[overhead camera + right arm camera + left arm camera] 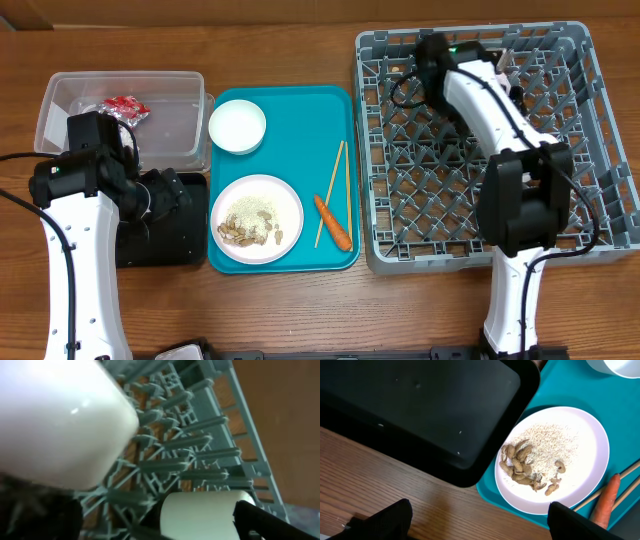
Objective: Sort waste into correct bins and load items into the dishwasher
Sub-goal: 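Carry the bowl to the rack's far edge and release it, then reach the right gripper to the white bowl and grasp its rim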
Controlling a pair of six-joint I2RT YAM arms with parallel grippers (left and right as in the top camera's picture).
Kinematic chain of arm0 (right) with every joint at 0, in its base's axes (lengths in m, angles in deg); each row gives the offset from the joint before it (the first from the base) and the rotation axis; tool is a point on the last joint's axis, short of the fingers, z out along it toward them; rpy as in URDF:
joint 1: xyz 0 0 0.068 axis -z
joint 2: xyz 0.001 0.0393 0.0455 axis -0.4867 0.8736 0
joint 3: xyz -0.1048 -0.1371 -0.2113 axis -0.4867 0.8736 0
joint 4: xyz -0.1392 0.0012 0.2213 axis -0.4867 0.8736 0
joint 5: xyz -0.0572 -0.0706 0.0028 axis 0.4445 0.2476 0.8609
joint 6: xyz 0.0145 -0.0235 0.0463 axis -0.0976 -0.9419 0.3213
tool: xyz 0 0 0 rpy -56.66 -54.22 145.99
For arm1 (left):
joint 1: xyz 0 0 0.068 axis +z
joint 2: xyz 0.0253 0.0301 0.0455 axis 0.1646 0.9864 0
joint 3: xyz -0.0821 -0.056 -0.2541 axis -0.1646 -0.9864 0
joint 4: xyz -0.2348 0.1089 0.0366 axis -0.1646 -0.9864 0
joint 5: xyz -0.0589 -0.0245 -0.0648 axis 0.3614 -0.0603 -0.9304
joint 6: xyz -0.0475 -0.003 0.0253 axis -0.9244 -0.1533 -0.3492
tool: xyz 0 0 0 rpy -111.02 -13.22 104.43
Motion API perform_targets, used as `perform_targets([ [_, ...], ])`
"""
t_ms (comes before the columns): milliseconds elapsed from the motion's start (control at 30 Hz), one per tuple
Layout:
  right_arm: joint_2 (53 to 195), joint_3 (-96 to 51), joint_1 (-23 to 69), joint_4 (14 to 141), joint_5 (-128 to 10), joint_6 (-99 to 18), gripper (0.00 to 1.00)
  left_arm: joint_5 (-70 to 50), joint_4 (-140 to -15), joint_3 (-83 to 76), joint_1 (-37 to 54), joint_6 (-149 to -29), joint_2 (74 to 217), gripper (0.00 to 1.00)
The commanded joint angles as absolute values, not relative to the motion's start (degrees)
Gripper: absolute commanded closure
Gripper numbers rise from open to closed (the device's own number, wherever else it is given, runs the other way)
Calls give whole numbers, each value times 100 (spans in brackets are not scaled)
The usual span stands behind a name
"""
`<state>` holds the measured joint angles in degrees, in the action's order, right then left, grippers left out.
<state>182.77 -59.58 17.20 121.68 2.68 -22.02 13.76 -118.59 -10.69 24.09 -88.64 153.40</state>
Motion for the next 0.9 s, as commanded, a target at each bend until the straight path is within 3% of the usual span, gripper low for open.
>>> perform_targets([
  [0, 17576, -5995, 1491, 12118, 10, -2001, 0, 1356, -11837, -1089, 2406, -8835, 15333, 11],
  [200, 16830, -6271, 1471, 11985, -1811, -2224, 0, 1354, -11833, -1089, 2406, -8835, 15333, 12],
  [400, 16428, -6275, 1340, 11139, -5791, -4178, 0, 1354, -11831, -1089, 2406, -8835, 15333, 11],
  [467, 16467, -6260, 1226, 11019, -6728, -4263, 3, 1354, -11831, -1089, 2406, -8837, 15333, 11],
  [867, 17226, -6190, -44, 10164, -7043, -4134, 9, 1354, -11840, -1089, 2406, -8837, 15333, 12],
])
